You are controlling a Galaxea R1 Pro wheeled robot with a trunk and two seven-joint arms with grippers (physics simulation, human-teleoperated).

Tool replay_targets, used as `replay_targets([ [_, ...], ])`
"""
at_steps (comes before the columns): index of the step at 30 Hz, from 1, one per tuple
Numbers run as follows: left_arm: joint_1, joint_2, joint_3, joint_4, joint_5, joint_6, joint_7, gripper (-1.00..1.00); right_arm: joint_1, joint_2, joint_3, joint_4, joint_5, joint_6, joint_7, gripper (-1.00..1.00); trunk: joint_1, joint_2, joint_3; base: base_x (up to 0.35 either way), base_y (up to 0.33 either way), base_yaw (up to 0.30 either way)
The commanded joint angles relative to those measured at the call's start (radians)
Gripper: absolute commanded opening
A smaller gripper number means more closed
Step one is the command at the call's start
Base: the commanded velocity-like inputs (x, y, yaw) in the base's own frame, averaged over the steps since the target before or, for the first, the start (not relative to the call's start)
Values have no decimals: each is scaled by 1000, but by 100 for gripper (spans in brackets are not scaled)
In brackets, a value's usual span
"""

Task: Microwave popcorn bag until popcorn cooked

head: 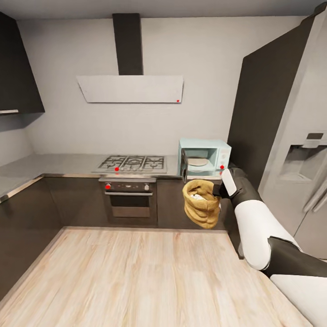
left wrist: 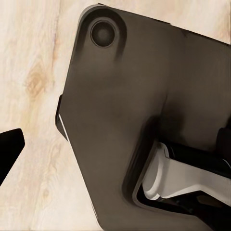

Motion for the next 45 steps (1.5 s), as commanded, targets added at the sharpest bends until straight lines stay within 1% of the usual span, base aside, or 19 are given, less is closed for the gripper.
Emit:
replay_targets([
  [1,0,-1,2,-2,-1,-1,1,100,-1,1,-3,-1,-11,1,-10,-100,1,-2,-2,273,-255,0],
  [8,0,0,4,-2,0,-1,1,100,-1,-1,-3,0,-11,0,-10,-100,1,-2,-2,248,-274,0],
  [15,0,0,5,-2,0,-1,1,100,-1,-12,-4,2,-12,0,-10,-100,1,-2,-2,279,-229,0],
  [25,0,0,5,-2,1,-1,1,100,-2,-14,-3,0,-15,-1,-9,-100,1,-2,-2,304,-188,0],
  [36,1,0,4,-2,1,-3,0,100,-2,-14,-2,2,-14,-3,-8,-100,1,-2,-2,341,-11,0],
  [39,3,-1,1,-2,-4,-5,0,100,-2,-13,-2,3,-14,-4,-8,-100,1,-2,-2,322,0,0],
  [45,3,-8,-6,-2,-9,-7,0,100,-4,-14,-3,3,-13,-4,-11,-100,1,-2,-2,66,0,0],
])
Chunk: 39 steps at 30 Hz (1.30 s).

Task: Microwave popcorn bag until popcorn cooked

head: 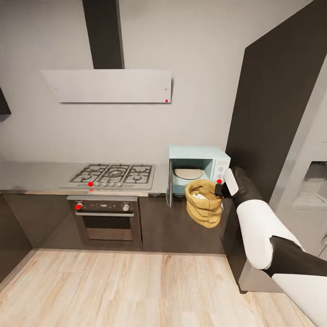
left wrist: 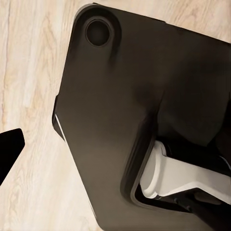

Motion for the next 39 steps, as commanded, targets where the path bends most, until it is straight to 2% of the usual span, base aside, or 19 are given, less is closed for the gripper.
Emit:
replay_targets([
  [1,0,-1,4,-2,-1,-1,1,100,-1,1,-4,0,-11,-1,-10,-100,1,-2,-2,6,0,0],
  [9,10,-6,3,-2,-3,-6,-5,100,-32,4,-24,-28,-19,9,2,-100,1,-2,-2,1,0,0],
  [17,9,4,6,-2,6,-3,-2,100,-77,-3,-30,18,-25,9,18,-100,1,-2,-2,21,0,0],
  [26,8,3,6,-2,0,-1,-2,100,-76,-7,-30,69,-26,9,41,-100,1,-2,-2,307,0,0],
  [34,8,2,7,0,-1,-3,-2,100,-73,-9,-36,85,-25,9,46,-100,1,-2,-2,70,0,0],
  [39,14,2,9,0,-3,-5,-2,100,-73,-10,-36,87,-24,9,46,-100,1,-2,-2,292,0,0],
])
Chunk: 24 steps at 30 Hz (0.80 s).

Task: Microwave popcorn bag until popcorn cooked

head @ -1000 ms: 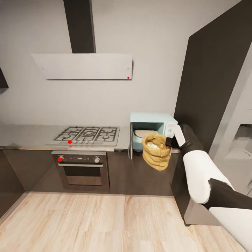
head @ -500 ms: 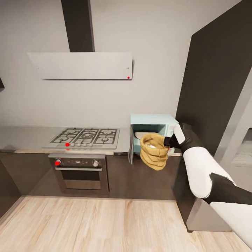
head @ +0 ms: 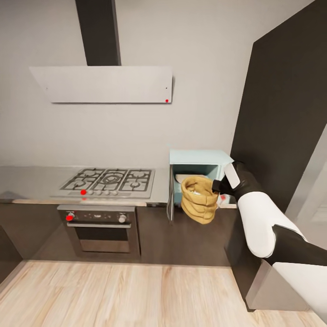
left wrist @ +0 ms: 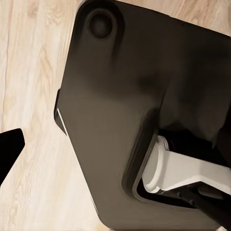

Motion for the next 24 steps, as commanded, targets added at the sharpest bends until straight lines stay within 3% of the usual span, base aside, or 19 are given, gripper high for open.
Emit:
replay_targets([
  [1,1,0,2,-1,-2,-2,1,100,-1,1,-5,-1,-11,1,-10,-100,1,-2,-2,165,0,0],
  [10,3,0,2,0,2,-2,1,100,0,-24,-3,1,-7,1,-10,-100,1,-2,-2,42,0,0],
  [15,4,0,3,1,1,-2,1,100,-3,-24,-2,13,-6,1,-10,-100,1,-2,-2,232,0,0],
  [24,2,0,0,1,1,-2,1,100,-4,-22,4,29,-6,1,-10,-100,1,-2,-2,17,0,0],
])
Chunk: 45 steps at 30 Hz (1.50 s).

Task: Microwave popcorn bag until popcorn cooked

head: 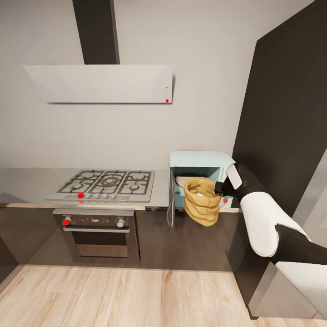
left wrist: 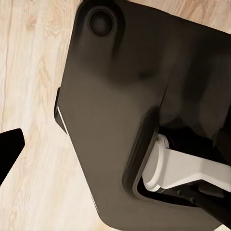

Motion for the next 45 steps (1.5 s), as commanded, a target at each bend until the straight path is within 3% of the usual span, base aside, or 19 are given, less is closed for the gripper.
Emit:
replay_targets([
  [1,0,0,2,-2,-1,-1,1,100,-1,1,-5,-1,-11,1,-10,-100,1,-2,-2,83,0,0],
  [8,-1,0,3,-2,-3,-1,1,100,-13,0,-3,-1,-9,1,-10,-100,1,-2,-2,252,0,0],
  [19,-3,1,6,-2,4,1,1,100,-16,-15,-2,-1,-9,1,-10,-100,1,-2,-2,44,0,0],
  [35,-3,2,7,-1,5,3,1,100,-16,-17,-1,26,-4,-17,-10,-100,1,-2,-2,101,0,0],
  [45,-3,0,6,0,4,4,2,100,-15,-43,-1,28,-5,-17,-9,-100,1,-2,-2,48,0,0],
])
